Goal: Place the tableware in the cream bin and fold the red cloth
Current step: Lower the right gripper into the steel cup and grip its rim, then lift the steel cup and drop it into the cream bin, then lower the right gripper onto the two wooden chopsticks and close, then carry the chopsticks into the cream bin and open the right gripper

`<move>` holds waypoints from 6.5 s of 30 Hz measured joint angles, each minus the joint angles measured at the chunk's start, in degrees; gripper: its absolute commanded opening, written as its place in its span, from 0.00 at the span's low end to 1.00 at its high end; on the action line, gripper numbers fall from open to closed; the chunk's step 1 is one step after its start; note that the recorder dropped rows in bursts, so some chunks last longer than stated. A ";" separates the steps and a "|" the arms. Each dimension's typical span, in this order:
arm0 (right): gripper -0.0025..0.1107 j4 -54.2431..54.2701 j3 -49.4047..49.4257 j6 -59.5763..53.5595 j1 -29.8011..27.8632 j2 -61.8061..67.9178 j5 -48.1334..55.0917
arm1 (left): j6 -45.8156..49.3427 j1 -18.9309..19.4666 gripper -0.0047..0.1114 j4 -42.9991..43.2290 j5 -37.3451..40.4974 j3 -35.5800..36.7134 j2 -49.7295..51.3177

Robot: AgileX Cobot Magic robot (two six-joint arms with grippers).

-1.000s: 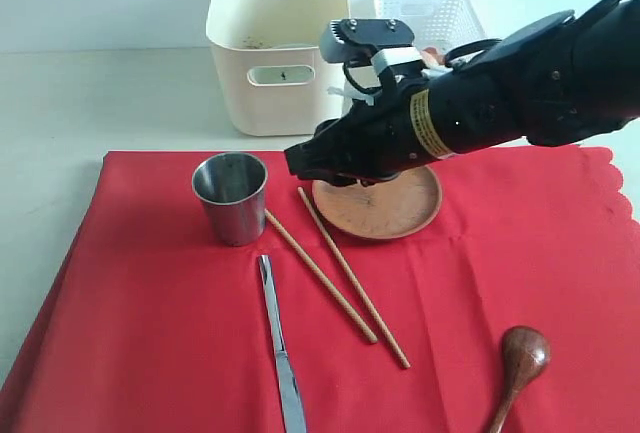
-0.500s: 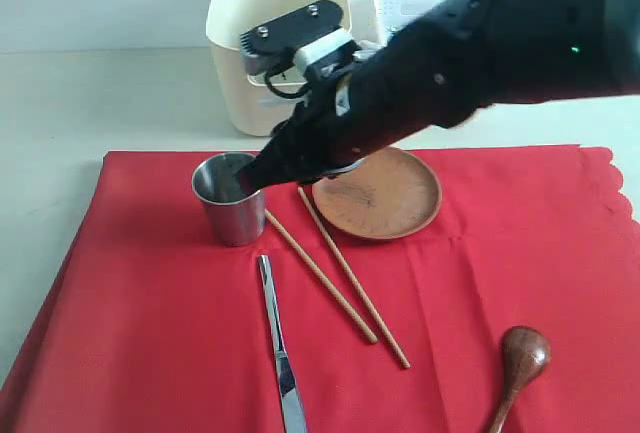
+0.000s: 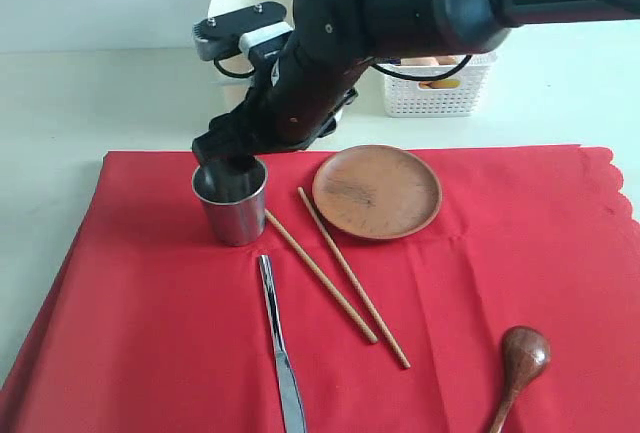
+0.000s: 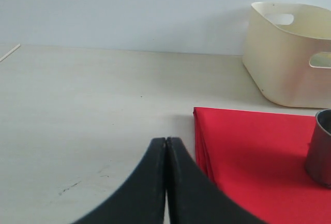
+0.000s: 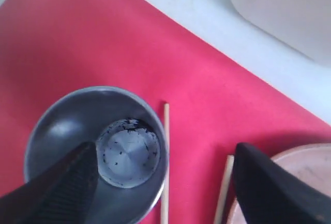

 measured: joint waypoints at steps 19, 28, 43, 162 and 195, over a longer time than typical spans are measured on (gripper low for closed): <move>0.56 -0.26 -4.09 0.38 -0.39 5.18 0.43 | 0.00 0.00 0.05 0.00 0.00 0.00 0.00; 0.02 -0.26 -4.09 0.38 -0.39 6.91 -0.90 | 0.00 0.00 0.05 0.00 0.00 0.00 0.00; 0.02 -9.75 -4.85 0.38 -2.09 -7.76 -20.84 | 0.00 0.00 0.05 0.00 0.00 0.00 0.00; 0.02 -4.58 16.14 6.53 1.28 -0.16 3.79 | 0.00 0.00 0.05 0.00 0.00 0.00 0.00; 0.02 0.84 12.45 -9.01 -5.55 -9.91 -66.37 | 0.00 0.00 0.05 0.00 0.00 0.00 0.00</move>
